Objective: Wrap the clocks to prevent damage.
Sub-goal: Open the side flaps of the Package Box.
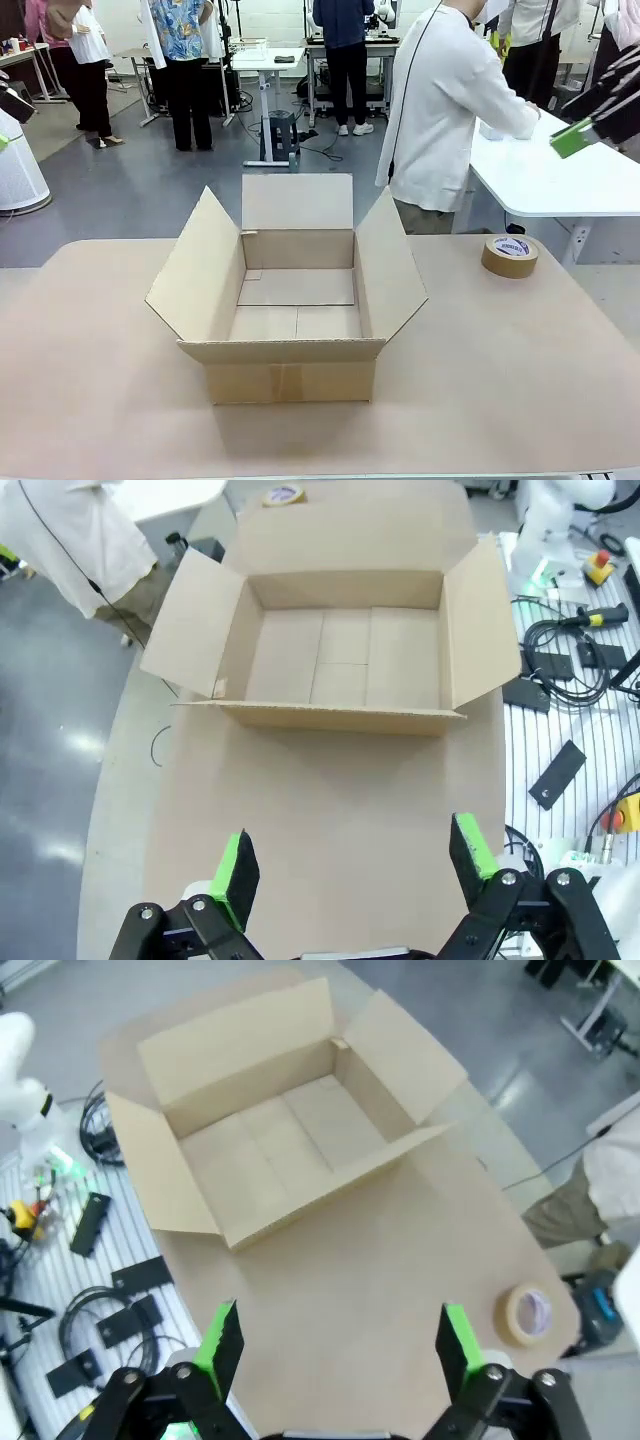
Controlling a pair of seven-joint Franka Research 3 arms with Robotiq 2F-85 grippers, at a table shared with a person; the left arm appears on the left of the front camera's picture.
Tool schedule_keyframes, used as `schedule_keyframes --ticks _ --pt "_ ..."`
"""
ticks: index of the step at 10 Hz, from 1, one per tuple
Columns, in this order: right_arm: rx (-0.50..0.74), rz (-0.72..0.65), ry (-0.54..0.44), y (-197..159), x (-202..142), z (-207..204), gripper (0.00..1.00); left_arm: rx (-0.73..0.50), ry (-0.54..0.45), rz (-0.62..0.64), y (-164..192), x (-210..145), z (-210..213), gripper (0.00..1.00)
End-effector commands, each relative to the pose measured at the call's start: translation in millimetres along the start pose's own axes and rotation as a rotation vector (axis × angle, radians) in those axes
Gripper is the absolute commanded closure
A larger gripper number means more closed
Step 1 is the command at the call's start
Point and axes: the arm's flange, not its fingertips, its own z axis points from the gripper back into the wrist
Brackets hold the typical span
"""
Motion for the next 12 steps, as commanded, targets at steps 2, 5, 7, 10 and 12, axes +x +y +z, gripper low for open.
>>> schedule_keyframes --ticks 2,5,7,10,12 --pt "-0.03 -0.047 -0.074 -13.3 -29.9 22.1 0.0 0.061 -0.046 0.072 9.9 -42.2 18.2 0.0" --pt "-0.032 -0.055 -0.074 -16.7 -45.3 33.4 0.0 0.115 -0.051 0.092 -2.9 -58.8 30.7 0.0" --pt "-0.029 -0.029 -0.036 -16.2 -44.7 26.6 0.0 0.109 -0.028 0.074 1.6 -47.4 27.3 0.0" --pt "-0.053 -0.055 -0.045 -17.9 -43.0 34.3 0.0 0.112 -0.013 0.1 2.8 -51.9 32.6 0.0" --pt "-0.03 -0.06 -0.018 -16.7 -42.6 34.9 0.6 0.095 -0.002 0.083 2.2 -49.1 34.2 0.59"
